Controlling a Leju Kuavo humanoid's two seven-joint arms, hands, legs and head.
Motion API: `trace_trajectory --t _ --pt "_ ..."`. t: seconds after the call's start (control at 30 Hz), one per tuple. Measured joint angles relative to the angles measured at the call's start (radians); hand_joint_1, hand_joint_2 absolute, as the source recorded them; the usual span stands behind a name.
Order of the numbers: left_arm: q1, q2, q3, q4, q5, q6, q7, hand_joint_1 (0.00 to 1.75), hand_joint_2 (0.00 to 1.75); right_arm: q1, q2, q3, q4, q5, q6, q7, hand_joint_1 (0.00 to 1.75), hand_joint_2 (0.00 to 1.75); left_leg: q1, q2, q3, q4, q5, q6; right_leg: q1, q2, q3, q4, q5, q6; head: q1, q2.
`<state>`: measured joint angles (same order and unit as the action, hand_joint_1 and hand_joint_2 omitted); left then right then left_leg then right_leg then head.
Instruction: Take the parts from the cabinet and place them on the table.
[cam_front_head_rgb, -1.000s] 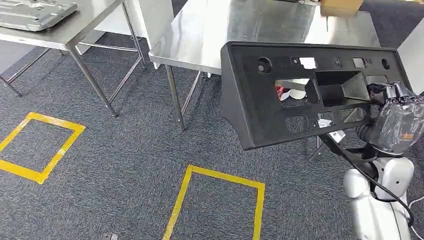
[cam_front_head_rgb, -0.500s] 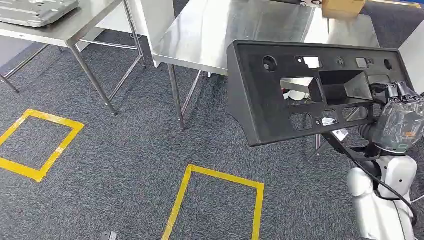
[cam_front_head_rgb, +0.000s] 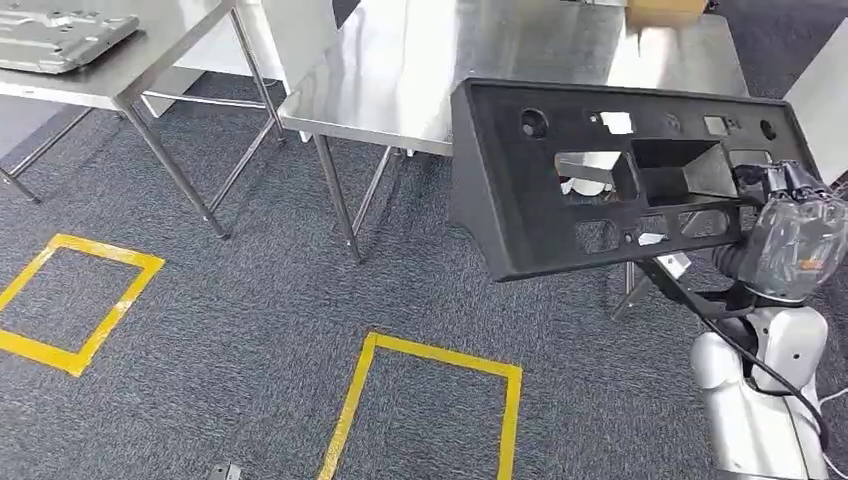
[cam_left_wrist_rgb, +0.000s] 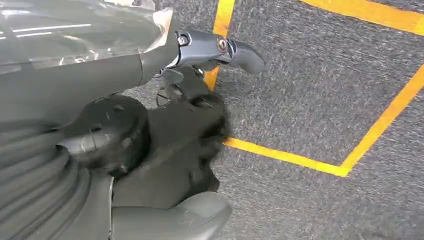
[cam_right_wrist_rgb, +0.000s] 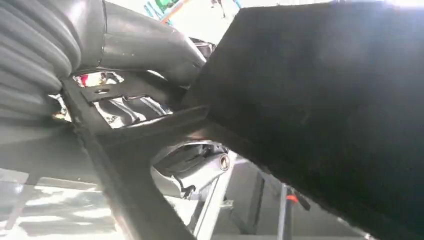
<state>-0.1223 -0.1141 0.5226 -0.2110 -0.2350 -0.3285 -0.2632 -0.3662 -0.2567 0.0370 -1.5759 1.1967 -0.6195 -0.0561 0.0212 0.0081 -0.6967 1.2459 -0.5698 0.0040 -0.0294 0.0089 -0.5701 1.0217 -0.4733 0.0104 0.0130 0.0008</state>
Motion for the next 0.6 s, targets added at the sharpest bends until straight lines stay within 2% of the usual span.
trace_trajectory --t 0.03,0.07,0.1,0.13,0.2,0.23,0.27,0.3,0.33,0.37,0.4,0.43,0.47,0.53,0.57,0.6 --pt "0.002 0.000 0.000 0.000 -0.004 -0.002 0.000 0.00 1.75 0.001 0.000 0.000 0.000 0.000 0.000 0.000 1.75 1.75 0.000 0.000 -0.060 0.088 -0.023 0.003 0.006 0.003 0.003 0.000 -0.004 -0.005 -0.001 0.000" --pt "0.002 -0.001 0.000 0.000 -0.004 -0.002 0.000 0.00 1.75 0.002 0.000 0.000 0.000 0.001 0.000 0.000 1.75 1.75 -0.001 -0.001 -0.083 0.105 -0.012 0.007 0.010 0.006 0.006 0.000 -0.007 -0.008 0.000 0.000" --pt "0.002 -0.001 0.000 0.000 -0.004 -0.003 0.000 0.00 1.75 0.002 0.000 0.000 0.000 0.001 0.000 0.000 1.75 1.75 -0.003 -0.001 -0.079 0.072 0.026 0.015 0.014 0.009 0.012 0.000 -0.010 -0.012 -0.001 0.000" --pt "0.001 -0.002 0.000 0.000 -0.004 -0.003 0.001 0.00 1.75 0.002 0.000 -0.001 0.000 0.001 0.000 0.000 1.75 1.75 -0.006 -0.003 -0.054 0.005 0.074 0.025 0.017 0.012 0.019 0.000 -0.015 -0.014 0.000 0.000" --pt "0.000 -0.002 0.000 0.000 -0.005 -0.004 0.002 0.00 1.75 0.002 -0.002 -0.002 -0.001 0.001 0.000 0.001 1.75 1.75 -0.019 -0.013 0.024 -0.177 0.172 0.052 0.020 0.017 0.034 -0.002 -0.026 -0.013 0.000 0.000" --pt "-0.002 0.002 0.000 0.000 -0.005 -0.004 0.002 0.00 1.75 0.005 -0.002 -0.003 0.000 0.001 0.000 0.001 1.75 1.75 -0.025 -0.015 0.040 -0.202 0.157 0.065 0.019 0.017 0.035 -0.003 -0.031 -0.009 0.003 0.000" --pt "-0.003 -0.001 0.000 0.000 -0.007 -0.005 0.003 0.00 1.75 0.004 -0.004 -0.004 0.000 0.002 0.000 0.001 1.75 1.75 -0.033 -0.008 0.045 -0.216 0.155 0.064 0.025 0.022 0.033 -0.008 -0.034 -0.004 0.004 0.000" --pt "-0.005 0.000 -0.001 0.000 -0.007 -0.005 0.003 0.00 1.75 0.010 -0.005 -0.006 -0.001 0.002 0.000 0.001 1.75 1.75 -0.039 -0.007 0.047 -0.219 0.151 0.070 0.013 0.021 0.037 -0.015 -0.035 0.004 -0.003 0.000" --pt "-0.005 -0.002 -0.001 0.000 -0.007 -0.005 0.004 0.00 1.75 0.019 -0.006 -0.008 -0.004 0.003 0.000 0.001 1.75 1.75 -0.040 -0.007 0.051 -0.236 0.150 0.074 0.019 0.019 0.045 0.002 -0.021 0.018 -0.002 0.000" --pt "-0.005 -0.003 -0.001 0.000 -0.007 -0.005 0.005 0.00 1.75 0.024 -0.011 -0.011 -0.011 0.005 -0.001 0.001 1.75 1.75 -0.041 -0.007 0.074 -0.246 0.149 0.078 0.022 0.018 0.056 -0.005 -0.019 0.025 -0.005 0.000" --pt "-0.006 -0.004 -0.001 0.000 -0.007 -0.005 0.005 0.00 1.75 0.028 -0.014 -0.011 -0.012 0.005 -0.001 0.001 1.75 1.75 -0.032 -0.006 0.092 -0.261 0.154 0.077 0.021 0.013 0.044 0.005 -0.035 0.022 -0.003 0.000" --pt "-0.006 -0.004 -0.001 0.000 -0.007 -0.006 0.005 0.00 1.75 0.028 -0.018 -0.014 -0.016 0.006 -0.002 0.001 1.75 1.75 -0.035 -0.006 0.106 -0.268 0.152 0.079 0.018 0.004 0.034 0.040 -0.043 0.023 -0.005 0.000" --pt "-0.008 -0.004 -0.001 0.000 -0.007 -0.006 0.005 0.00 1.75 0.028 -0.020 -0.016 -0.018 0.005 -0.002 0.001 1.75 1.75 -0.035 -0.006 0.110 -0.268 0.150 0.081 0.015 0.004 0.000 0.102 -0.056 0.025 -0.005 0.000" --pt "-0.010 -0.006 -0.001 0.000 -0.007 -0.008 0.005 0.00 1.75 0.039 -0.026 -0.019 -0.019 0.003 -0.002 0.002 1.75 1.75 -0.034 -0.006 0.117 -0.267 0.137 0.078 0.012 0.004 -0.101 0.240 -0.104 0.025 -0.005 0.000" --pt "-0.010 -0.008 -0.001 0.000 -0.007 -0.008 0.005 0.00 1.75 0.045 -0.027 -0.019 -0.019 0.003 -0.002 0.002 1.75 1.75 -0.034 -0.007 0.123 -0.267 0.130 0.075 0.010 0.004 -0.134 0.271 -0.112 0.036 -0.005 0.000" --pt "-0.008 -0.010 -0.001 0.000 -0.007 -0.008 0.005 0.00 1.75 0.051 -0.028 -0.019 -0.019 0.003 -0.002 0.002 1.75 1.75 -0.033 -0.007 0.131 -0.267 0.123 0.071 0.006 0.003 -0.143 0.255 -0.098 0.046 -0.006 0.000"
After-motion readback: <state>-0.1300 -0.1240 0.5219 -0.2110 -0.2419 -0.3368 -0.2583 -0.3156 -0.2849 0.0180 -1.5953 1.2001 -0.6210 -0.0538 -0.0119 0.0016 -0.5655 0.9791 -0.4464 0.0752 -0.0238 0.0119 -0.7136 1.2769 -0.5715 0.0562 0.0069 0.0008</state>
